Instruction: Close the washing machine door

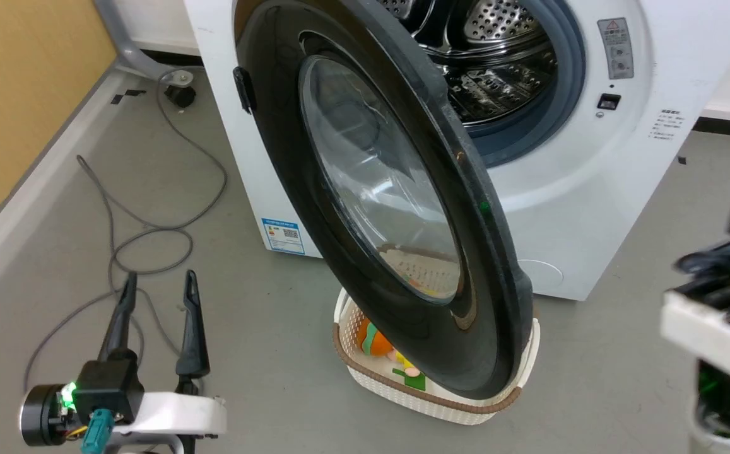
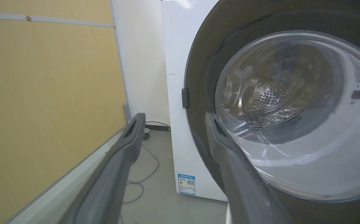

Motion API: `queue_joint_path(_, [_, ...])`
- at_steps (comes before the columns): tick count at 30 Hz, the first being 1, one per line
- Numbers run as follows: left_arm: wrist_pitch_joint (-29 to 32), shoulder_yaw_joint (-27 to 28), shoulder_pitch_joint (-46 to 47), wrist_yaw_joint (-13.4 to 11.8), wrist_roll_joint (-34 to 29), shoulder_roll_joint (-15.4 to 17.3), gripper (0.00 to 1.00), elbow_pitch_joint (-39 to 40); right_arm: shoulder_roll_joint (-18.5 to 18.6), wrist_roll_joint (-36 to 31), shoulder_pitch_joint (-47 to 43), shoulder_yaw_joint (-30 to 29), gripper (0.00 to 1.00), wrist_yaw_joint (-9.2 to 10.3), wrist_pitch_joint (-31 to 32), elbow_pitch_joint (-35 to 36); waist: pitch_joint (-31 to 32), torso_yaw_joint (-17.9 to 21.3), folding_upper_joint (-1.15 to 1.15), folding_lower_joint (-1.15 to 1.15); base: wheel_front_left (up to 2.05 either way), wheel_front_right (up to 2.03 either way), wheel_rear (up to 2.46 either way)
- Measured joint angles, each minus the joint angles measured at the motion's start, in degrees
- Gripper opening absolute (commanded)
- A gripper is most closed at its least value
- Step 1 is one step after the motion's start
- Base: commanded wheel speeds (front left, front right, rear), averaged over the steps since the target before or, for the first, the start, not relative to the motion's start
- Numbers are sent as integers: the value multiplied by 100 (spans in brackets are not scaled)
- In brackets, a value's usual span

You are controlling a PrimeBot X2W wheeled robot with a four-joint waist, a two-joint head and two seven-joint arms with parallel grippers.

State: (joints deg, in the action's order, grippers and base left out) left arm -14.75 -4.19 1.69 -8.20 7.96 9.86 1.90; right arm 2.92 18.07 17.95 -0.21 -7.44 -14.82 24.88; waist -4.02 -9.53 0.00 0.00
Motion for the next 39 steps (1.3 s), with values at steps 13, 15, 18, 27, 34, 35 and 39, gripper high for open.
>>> queue_joint_path(13, [0,280,-160,292,-290,-326,100,-131,1033,539,66,2540,0,0,0,-231,58,-53,0,0,0,0,0])
queue_joint_path(15, [0,289,-162,319,-346,-360,100,-148,1213,570,47,2952,0,0,0,-471,78,-43,0,0,0,0,0])
queue_joint_path(18, [0,315,-165,324,-397,-386,100,-166,1426,637,14,3538,0,0,0,-809,108,-24,0,0,0,0,0])
queue_joint_path(27, [0,364,-172,366,-486,-466,100,-180,1729,737,-381,4244,0,0,0,-1702,112,43,0,0,0,0,0])
queue_joint_path(34, [0,400,-175,371,-535,-513,100,-175,1766,423,-678,3854,0,0,1,-2338,57,155,0,0,0,0,0])
queue_joint_path(35, [0,396,-175,380,-546,-519,100,-175,1766,397,-692,3773,0,0,0,-2416,41,172,0,0,0,0,0])
queue_joint_path(39, [0,361,-174,385,-587,-536,100,-174,1735,309,-715,3419,0,0,0,-2652,-31,236,0,0,0,0,0])
